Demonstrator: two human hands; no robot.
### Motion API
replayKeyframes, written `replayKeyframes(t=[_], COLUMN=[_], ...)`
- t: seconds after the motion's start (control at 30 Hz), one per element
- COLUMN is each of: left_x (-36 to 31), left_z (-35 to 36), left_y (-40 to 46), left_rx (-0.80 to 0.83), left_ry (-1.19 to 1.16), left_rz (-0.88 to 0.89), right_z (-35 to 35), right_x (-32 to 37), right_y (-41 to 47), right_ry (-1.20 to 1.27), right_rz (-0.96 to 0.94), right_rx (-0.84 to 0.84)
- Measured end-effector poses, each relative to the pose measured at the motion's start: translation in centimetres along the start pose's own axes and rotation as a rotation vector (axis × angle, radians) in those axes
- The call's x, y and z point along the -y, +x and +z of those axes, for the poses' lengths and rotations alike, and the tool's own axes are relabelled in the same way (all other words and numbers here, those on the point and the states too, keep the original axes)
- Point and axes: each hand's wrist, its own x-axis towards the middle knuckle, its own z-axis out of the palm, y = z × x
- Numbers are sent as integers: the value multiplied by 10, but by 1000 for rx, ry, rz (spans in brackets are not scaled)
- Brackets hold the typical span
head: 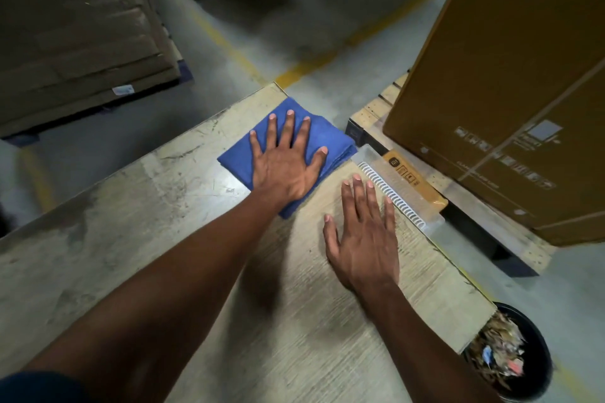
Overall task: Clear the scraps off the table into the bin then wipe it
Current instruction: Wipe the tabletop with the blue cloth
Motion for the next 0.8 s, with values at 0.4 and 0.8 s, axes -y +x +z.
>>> replayKeyframes(t=[0.4, 0.8], left_x=[20, 15], left_z=[-12, -5], left_y=[72, 15], left_rx=[-16, 24], left_ry=[-2, 9], left_rz=[-82, 14], right_z=[2, 3], right_x=[0, 1], right_y=[0, -1], right_ry=[40, 19], right_rz=[35, 65], right_rx=[-17, -28])
